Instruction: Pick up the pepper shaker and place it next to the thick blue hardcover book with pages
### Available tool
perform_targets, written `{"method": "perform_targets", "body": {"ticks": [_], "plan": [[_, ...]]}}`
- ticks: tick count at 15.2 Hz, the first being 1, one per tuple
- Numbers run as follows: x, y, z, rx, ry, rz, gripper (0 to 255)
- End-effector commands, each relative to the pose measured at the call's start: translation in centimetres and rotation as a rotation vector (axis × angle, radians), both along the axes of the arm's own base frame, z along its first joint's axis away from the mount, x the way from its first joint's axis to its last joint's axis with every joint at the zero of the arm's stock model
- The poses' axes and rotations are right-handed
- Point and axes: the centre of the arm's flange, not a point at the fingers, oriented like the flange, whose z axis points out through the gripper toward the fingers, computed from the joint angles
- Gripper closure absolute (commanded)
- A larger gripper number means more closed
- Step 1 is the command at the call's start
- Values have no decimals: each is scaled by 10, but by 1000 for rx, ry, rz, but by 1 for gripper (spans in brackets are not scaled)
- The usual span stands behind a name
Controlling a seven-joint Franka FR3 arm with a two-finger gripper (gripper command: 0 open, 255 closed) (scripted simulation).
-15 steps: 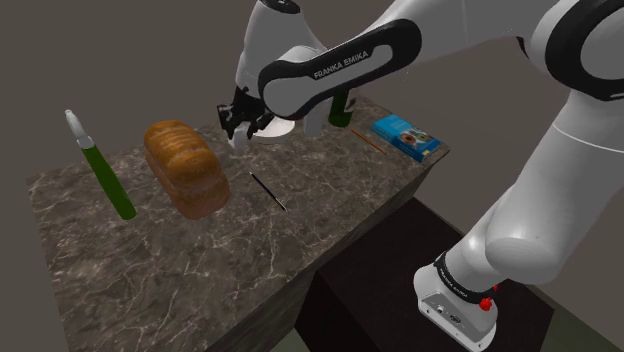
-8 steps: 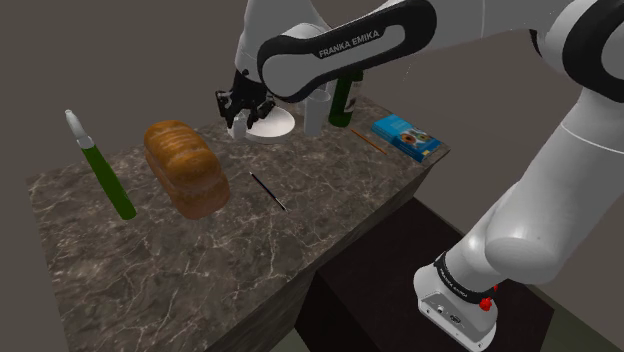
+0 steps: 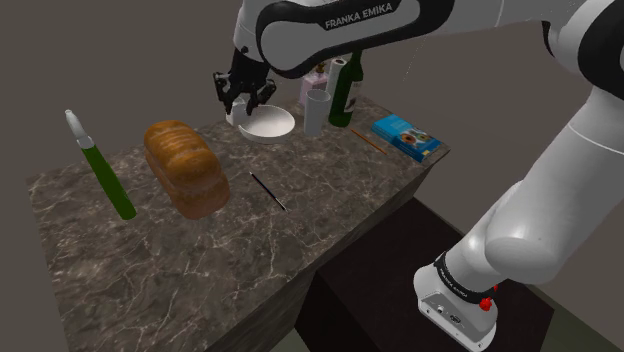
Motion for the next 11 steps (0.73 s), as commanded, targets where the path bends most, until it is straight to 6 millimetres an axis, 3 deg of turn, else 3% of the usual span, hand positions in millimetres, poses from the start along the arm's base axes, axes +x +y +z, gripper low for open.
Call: {"method": "perform_targets", "body": {"ticks": [1, 3, 11], "plan": [[0, 0, 11, 0, 0, 0, 255], [0, 0, 18, 0, 0, 0, 255], [-14, -105, 18, 0, 0, 0, 255]]}}
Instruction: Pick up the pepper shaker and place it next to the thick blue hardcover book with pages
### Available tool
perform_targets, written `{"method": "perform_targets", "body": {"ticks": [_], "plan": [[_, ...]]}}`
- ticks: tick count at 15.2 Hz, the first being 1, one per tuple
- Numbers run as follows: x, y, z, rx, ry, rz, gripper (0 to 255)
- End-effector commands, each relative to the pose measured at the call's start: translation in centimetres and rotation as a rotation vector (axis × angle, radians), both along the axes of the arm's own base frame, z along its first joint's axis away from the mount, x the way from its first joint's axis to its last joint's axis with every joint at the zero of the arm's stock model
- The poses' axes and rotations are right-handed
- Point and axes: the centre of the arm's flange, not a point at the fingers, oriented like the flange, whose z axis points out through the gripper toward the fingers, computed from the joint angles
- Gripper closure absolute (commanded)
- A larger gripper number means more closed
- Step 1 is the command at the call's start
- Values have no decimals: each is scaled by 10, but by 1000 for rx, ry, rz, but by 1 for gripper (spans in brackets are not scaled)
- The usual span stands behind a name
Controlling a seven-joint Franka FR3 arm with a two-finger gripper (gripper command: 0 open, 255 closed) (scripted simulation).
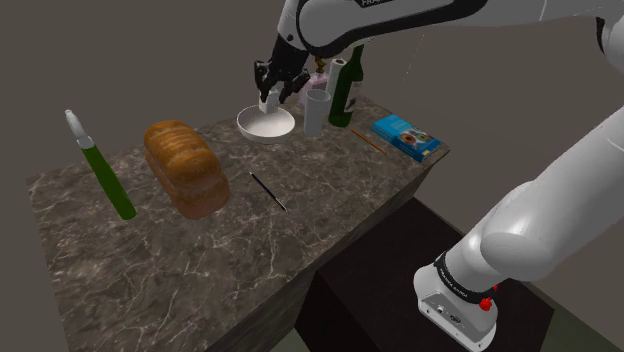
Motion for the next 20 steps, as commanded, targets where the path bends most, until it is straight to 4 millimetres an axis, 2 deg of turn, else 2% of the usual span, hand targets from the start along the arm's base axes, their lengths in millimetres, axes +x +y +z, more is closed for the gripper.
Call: {"method": "perform_targets", "body": {"ticks": [1, 20], "plan": [[-3, -27, 0, 0, -1, 2, 255], [-36, -275, 1, 0, -1, 2, 255]]}}
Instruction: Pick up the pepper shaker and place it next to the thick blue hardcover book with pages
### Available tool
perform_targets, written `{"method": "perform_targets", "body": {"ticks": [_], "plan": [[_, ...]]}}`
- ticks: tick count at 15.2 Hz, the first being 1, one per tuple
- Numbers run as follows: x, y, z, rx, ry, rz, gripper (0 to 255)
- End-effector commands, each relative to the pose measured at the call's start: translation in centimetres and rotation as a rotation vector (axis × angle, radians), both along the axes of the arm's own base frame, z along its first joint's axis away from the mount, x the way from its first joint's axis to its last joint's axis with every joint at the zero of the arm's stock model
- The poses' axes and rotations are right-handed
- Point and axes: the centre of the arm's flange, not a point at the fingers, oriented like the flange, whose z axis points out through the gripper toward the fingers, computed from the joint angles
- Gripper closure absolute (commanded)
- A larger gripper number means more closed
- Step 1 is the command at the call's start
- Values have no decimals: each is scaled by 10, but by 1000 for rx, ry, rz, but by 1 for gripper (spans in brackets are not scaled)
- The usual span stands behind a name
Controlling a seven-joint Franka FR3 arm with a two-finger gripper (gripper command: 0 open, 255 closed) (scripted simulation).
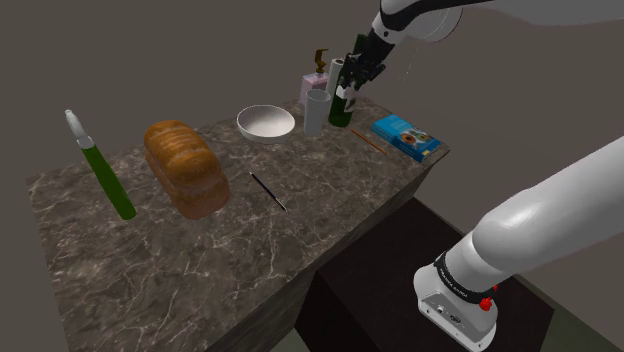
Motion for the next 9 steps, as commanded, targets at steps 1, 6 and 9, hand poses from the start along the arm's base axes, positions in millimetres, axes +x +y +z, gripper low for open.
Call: {"method": "perform_targets", "body": {"ticks": [1, 6, 9], "plan": [[-3, -24, -4, -1, -1, 2, 255], [-12, -89, -3, -1, -1, 2, 255], [-17, -129, -3, -1, -1, 2, 255]]}}
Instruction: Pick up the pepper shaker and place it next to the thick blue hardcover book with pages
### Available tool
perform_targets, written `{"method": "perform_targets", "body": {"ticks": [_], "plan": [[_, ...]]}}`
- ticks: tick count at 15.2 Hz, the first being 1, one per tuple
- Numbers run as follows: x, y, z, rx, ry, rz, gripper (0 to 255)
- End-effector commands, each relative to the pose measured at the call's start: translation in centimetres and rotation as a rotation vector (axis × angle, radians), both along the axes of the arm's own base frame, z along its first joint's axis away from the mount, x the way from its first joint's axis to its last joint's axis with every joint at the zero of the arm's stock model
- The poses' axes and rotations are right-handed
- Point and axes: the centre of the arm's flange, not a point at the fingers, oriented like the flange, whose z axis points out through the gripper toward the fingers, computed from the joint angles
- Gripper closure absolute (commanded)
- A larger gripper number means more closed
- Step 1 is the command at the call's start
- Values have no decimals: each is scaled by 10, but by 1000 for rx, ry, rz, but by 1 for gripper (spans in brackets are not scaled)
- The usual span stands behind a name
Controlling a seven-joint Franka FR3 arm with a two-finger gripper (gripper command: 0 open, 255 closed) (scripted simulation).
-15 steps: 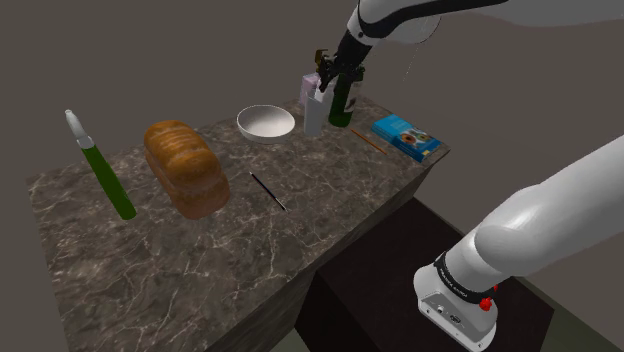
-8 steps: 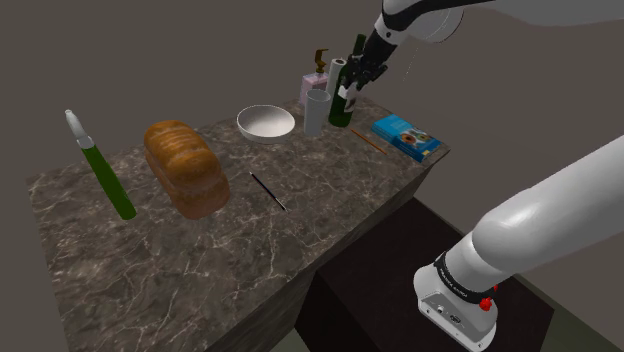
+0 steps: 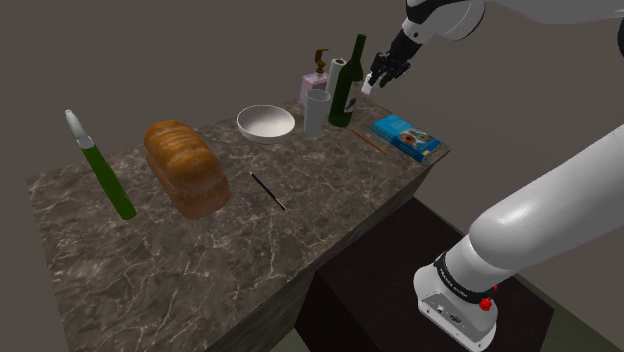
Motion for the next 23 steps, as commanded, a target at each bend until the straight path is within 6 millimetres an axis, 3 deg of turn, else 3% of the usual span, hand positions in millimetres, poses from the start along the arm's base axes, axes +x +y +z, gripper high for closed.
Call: {"method": "perform_targets", "body": {"ticks": [1, 23], "plan": [[-4, -31, 0, -1, 0, 2, 255], [-4, -31, -116, -1, 0, 2, 255]]}}
